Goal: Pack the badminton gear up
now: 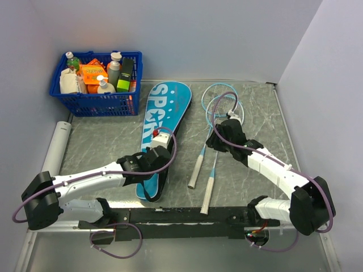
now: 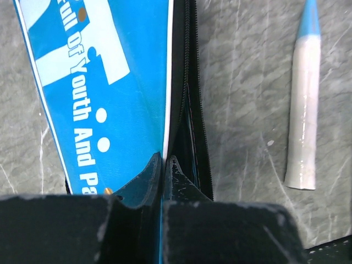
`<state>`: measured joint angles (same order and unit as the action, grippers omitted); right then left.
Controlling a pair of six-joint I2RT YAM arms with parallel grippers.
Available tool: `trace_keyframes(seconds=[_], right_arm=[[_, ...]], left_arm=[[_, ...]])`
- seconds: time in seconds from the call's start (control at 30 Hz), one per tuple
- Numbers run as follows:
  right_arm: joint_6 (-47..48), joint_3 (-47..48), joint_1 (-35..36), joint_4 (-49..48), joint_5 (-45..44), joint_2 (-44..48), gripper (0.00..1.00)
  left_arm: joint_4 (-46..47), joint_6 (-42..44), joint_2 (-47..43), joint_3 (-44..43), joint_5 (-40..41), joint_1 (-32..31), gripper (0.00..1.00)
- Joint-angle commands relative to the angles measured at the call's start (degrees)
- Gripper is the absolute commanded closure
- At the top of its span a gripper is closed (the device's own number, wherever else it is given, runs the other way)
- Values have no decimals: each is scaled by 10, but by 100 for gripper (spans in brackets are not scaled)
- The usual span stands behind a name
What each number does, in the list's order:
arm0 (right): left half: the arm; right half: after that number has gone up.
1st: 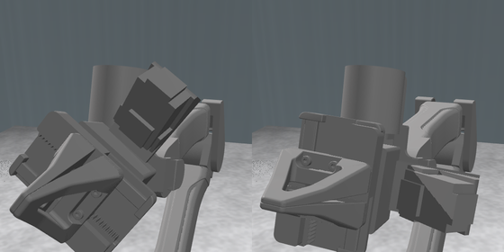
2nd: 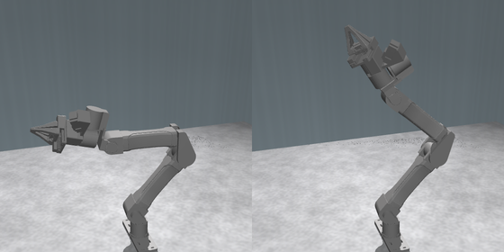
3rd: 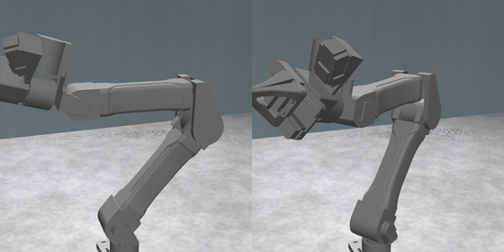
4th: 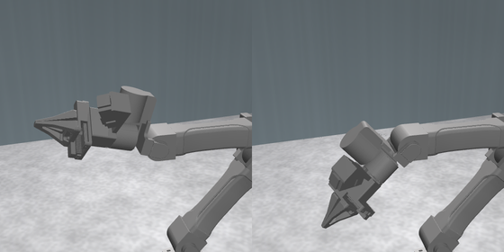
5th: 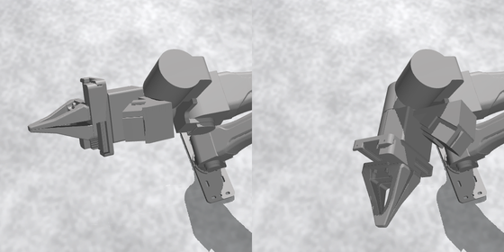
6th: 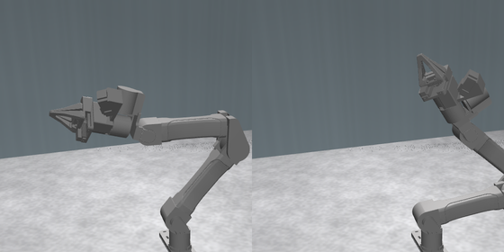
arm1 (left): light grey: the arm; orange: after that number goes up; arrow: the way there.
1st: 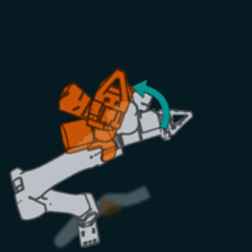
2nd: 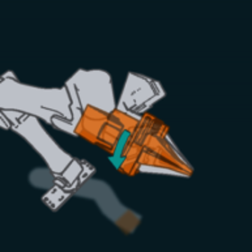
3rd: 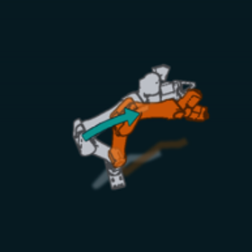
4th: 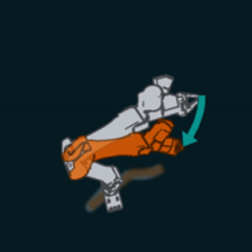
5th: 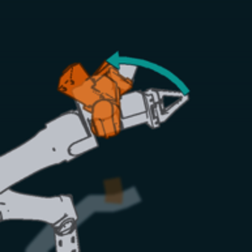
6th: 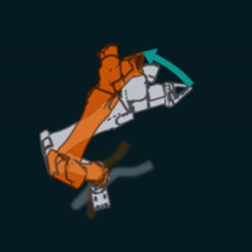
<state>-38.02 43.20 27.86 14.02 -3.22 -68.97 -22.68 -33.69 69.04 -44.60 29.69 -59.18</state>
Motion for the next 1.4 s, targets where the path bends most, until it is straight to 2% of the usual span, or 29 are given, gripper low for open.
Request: trace_keyframes(seconds=[0.0,0.1,0.37,0.8,1.03,1.23,1.37], right_arm=[[-10,35,4,-79,138,-5,75],[-35,40,25,-95,197,-27,100],[-99,21,102,-218,269,-84,100],[-132,49,149,-277,280,-170,100],[-157,62,150,-323,278,-221,100],[-159,112,135,-281,213,-284,100],[-166,158,98,-283,187,-343,100]], left_arm=[[51,7,-10,4,-11,-1,99],[65,12,-11,6,-23,-1,99],[81,17,-22,8,-43,3,99],[86,17,-58,18,-60,8,99],[98,7,-72,30,-89,8,99],[94,-4,-117,44,-107,8,99],[77,-10,-148,44,-111,8,99]])
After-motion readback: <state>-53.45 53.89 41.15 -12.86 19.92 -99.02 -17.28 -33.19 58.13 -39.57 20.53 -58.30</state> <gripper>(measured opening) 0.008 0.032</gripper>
